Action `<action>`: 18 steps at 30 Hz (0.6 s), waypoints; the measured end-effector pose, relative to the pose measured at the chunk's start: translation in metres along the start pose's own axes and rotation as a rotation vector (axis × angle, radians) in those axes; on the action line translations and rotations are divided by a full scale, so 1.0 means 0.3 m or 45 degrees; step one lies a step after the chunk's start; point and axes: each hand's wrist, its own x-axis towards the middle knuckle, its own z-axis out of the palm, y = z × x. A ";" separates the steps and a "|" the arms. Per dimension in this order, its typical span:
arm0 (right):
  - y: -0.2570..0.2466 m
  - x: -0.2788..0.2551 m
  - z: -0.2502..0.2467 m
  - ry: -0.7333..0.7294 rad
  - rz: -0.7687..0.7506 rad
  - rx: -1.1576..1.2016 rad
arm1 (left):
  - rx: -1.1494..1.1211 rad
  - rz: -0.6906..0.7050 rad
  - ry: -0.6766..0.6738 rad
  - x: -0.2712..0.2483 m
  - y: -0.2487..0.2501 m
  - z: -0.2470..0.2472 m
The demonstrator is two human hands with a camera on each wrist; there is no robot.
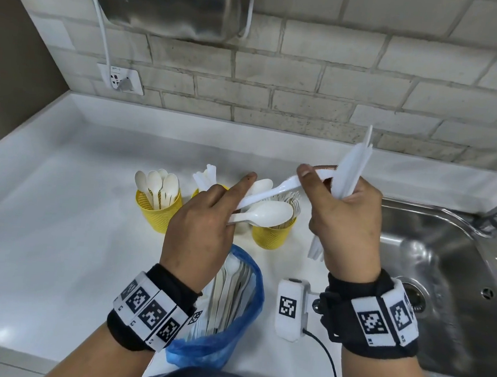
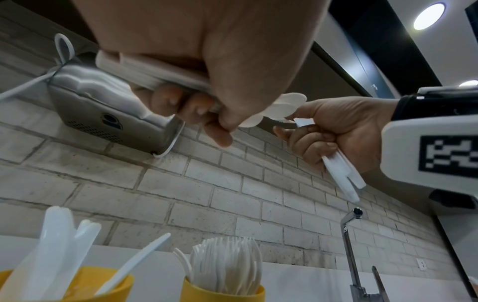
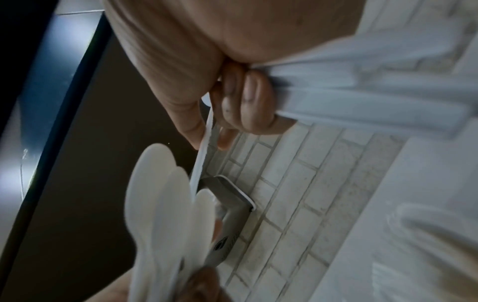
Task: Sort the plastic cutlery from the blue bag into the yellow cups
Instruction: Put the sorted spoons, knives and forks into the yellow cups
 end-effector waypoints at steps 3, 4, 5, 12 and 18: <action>0.009 -0.006 0.015 -0.047 0.119 0.154 | -0.073 0.006 -0.021 -0.003 -0.001 0.006; 0.010 -0.006 0.017 -0.027 0.147 0.233 | -0.125 0.006 -0.020 -0.006 -0.004 0.009; 0.007 -0.004 0.019 0.016 0.168 0.315 | -0.196 0.004 -0.022 -0.009 -0.009 0.012; 0.000 0.044 -0.027 0.317 0.252 0.756 | -0.644 -0.143 -0.127 -0.006 -0.007 0.008; 0.041 0.053 -0.062 0.514 0.345 0.953 | -0.954 -0.255 -0.180 0.006 0.042 -0.035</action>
